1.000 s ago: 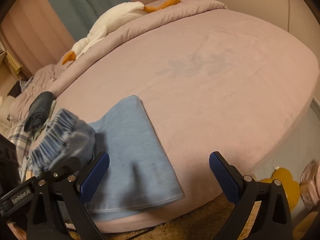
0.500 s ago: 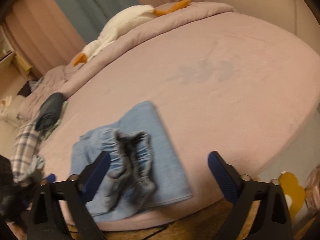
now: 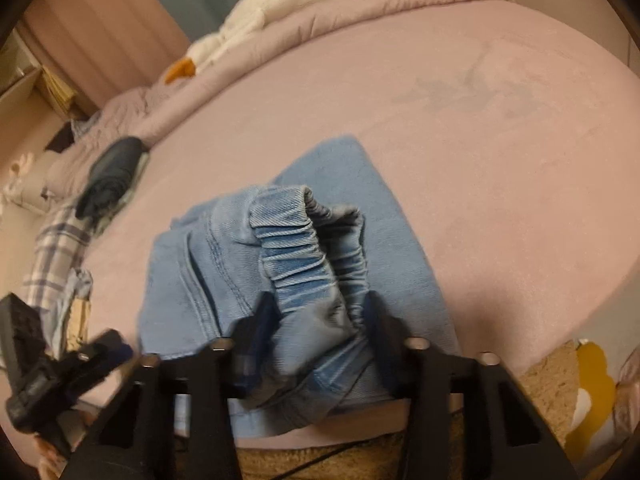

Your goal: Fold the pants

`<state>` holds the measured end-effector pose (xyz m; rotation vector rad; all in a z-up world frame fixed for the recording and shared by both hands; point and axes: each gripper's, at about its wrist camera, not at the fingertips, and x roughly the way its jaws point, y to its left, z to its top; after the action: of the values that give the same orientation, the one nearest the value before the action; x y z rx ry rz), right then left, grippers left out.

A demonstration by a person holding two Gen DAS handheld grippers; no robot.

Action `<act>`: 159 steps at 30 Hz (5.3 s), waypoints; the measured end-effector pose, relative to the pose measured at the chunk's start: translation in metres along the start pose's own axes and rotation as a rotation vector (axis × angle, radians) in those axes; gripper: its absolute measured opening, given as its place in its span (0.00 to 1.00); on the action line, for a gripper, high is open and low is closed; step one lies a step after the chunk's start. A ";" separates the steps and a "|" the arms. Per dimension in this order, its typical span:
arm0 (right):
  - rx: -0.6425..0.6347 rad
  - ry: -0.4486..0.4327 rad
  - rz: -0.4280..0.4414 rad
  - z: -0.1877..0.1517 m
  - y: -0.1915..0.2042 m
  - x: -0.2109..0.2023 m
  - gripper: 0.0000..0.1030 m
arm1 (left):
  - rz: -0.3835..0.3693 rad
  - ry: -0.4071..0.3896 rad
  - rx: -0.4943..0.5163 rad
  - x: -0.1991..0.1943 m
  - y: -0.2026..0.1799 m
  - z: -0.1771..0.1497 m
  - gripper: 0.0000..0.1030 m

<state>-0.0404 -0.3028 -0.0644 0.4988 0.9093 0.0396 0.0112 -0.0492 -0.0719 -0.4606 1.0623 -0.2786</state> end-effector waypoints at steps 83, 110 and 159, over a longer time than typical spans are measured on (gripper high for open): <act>-0.027 0.009 -0.027 0.010 -0.021 0.022 0.46 | 0.042 0.054 0.055 0.032 -0.001 0.004 0.90; -0.044 0.038 -0.099 -0.001 -0.026 0.016 0.65 | 0.056 0.051 0.096 0.040 -0.009 0.000 0.92; 0.091 0.125 0.233 0.027 -0.047 0.038 0.88 | -0.021 0.072 0.181 0.075 -0.039 0.026 0.91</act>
<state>-0.0049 -0.3458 -0.0991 0.6915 0.9748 0.2445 0.0688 -0.1095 -0.1001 -0.3010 1.0915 -0.4085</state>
